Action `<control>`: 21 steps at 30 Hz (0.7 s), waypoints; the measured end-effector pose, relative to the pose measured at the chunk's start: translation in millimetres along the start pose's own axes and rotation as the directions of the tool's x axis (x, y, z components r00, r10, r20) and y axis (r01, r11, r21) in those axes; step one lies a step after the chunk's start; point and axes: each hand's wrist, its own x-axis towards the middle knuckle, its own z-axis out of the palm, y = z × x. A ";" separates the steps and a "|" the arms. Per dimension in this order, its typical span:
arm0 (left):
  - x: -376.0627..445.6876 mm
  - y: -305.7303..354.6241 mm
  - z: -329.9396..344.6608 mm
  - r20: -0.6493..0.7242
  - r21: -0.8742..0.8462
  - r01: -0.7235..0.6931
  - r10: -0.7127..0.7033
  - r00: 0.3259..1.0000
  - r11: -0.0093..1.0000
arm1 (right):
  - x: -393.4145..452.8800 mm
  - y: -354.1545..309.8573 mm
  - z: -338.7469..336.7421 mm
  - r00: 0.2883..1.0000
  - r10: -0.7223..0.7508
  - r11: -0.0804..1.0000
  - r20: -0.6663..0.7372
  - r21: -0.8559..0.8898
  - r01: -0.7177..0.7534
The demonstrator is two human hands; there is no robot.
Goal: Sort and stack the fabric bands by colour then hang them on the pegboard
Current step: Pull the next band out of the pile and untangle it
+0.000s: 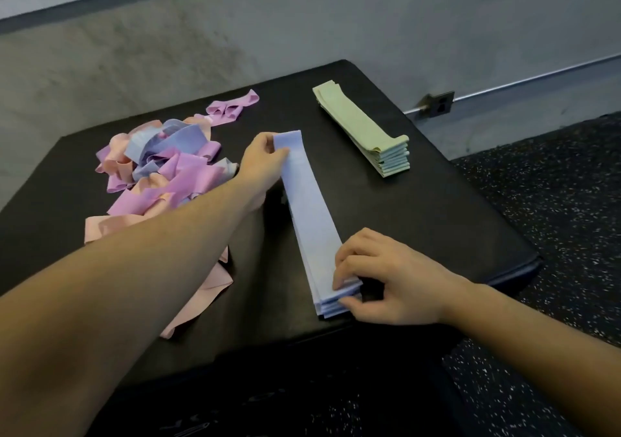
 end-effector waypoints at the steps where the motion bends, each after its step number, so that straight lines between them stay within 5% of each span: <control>1: 2.8 -1.7 1.4 -0.014 0.018 -0.006 0.007 1.000 1.000 | 0.1 0.8 -0.2 1.000 0.011 1.000 0.011 0.000 -0.011; 7: 9.2 -16.4 2.8 -0.055 0.230 -0.066 0.081 0.995 0.971 | -0.4 3.5 1.0 0.999 0.033 0.999 0.036 0.004 -0.033; 11: 0.0 -13.1 -7.3 -0.091 0.206 -0.081 0.101 0.991 0.975 | 0.0 -0.5 -2.5 0.999 0.038 0.996 -0.023 0.082 -0.036; 18: -55.7 -12.0 -51.1 0.064 0.235 -0.252 0.243 0.968 0.939 | 13.3 -5.6 -15.6 0.926 0.254 0.929 -0.280 0.336 -0.153; 21: -78.3 -25.9 -83.6 0.156 0.344 -0.367 0.333 0.930 0.865 | 31.3 -13.1 -19.4 0.908 0.357 0.890 -0.218 0.373 -0.261</control>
